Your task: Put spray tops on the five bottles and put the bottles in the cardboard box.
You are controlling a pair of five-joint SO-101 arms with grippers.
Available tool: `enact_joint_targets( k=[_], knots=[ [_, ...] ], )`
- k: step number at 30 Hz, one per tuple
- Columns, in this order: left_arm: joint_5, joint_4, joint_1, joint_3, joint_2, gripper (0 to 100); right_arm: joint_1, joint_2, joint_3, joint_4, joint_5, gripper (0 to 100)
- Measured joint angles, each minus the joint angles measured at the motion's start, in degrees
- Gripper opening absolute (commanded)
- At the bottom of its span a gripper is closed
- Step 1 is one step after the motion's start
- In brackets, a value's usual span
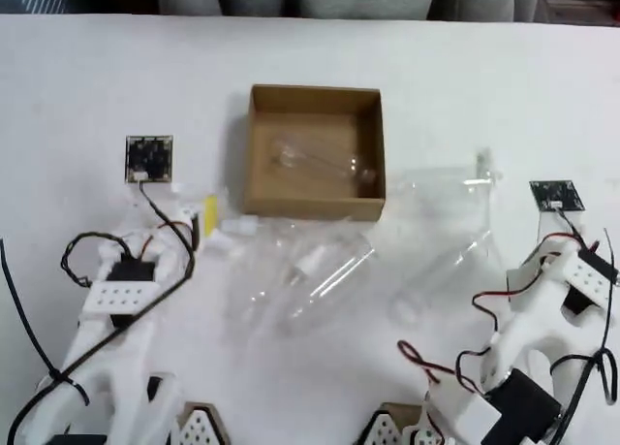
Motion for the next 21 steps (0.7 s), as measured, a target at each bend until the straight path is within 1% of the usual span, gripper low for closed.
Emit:
enact_joint_targets(
  k=[10, 21],
  knots=[
    [0.0, 0.0, 0.0, 0.0, 0.0, 23, 0.0, 0.9, -0.7, 0.2, 0.0, 15.9],
    [0.0, 0.0, 0.0, 0.0, 0.0, 23, 1.1, 13.9, -8.7, -0.1, 0.0, 15.8]
  ],
)
